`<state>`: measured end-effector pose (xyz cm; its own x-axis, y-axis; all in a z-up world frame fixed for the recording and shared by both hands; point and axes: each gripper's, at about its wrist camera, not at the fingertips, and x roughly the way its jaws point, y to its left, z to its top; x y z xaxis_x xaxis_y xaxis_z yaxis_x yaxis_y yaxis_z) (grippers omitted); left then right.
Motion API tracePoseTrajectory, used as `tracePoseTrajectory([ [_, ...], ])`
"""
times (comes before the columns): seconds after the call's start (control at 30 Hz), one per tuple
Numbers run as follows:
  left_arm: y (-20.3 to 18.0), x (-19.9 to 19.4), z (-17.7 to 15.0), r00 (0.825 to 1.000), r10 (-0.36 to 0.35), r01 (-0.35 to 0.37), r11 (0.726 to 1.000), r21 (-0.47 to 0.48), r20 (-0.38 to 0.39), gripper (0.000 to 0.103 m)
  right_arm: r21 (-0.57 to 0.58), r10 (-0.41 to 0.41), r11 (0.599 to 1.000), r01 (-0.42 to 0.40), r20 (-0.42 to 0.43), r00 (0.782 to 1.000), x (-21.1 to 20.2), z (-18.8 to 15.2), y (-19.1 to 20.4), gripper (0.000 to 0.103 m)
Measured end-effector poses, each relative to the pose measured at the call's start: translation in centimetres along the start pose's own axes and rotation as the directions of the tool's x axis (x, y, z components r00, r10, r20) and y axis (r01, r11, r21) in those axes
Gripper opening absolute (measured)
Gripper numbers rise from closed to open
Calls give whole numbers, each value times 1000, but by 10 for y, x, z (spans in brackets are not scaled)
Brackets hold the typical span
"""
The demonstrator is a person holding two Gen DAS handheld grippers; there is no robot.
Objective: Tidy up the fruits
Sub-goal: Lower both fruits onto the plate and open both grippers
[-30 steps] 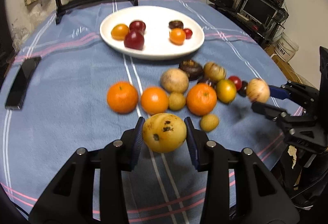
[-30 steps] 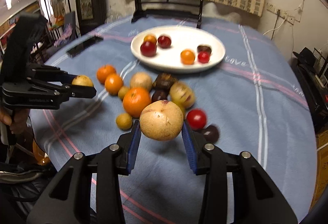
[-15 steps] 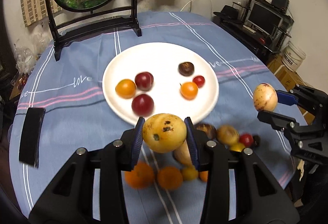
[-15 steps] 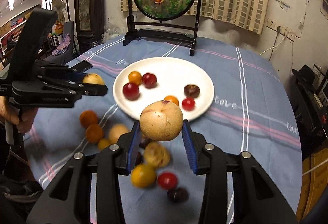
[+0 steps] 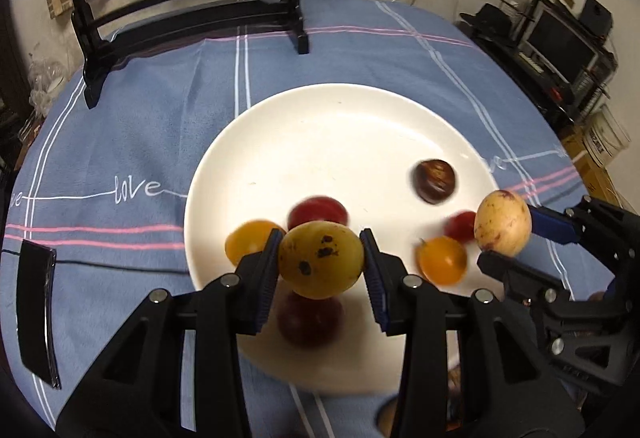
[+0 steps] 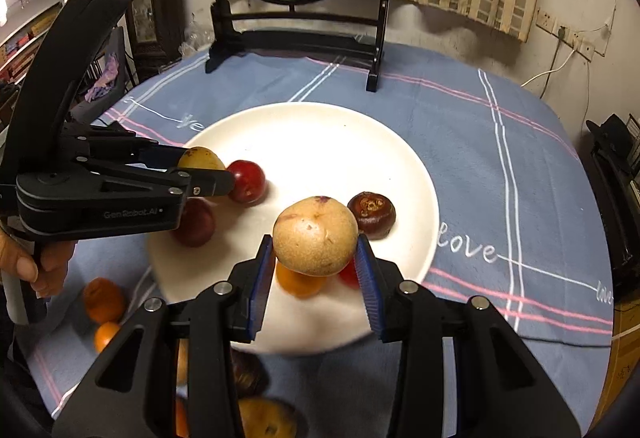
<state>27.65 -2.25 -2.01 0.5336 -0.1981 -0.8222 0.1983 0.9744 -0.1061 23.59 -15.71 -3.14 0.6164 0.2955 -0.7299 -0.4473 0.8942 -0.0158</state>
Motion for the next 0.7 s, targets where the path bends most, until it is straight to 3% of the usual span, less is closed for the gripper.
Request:
tracePoseTrajectory([
  [0.3,4,26,30,1000,16,-16,1000,-20,14,41,-13,-1,1000,0,-51,999,43,14,-1,41],
  [0.4,3,33,34,1000,16,-15,999,-32,9,48,5,-2,1000,3,-70,998,52,14,-3,43],
  [0.47,1,31,34,1000,15,-15,999,-30,19,54,9,-2,1000,3,-62,998,51,13,-3,46],
  [0.7,-6,15,24,999,15,-15,1000,0,38,58,40,2,999,0,-35,999,33,9,-10,47],
])
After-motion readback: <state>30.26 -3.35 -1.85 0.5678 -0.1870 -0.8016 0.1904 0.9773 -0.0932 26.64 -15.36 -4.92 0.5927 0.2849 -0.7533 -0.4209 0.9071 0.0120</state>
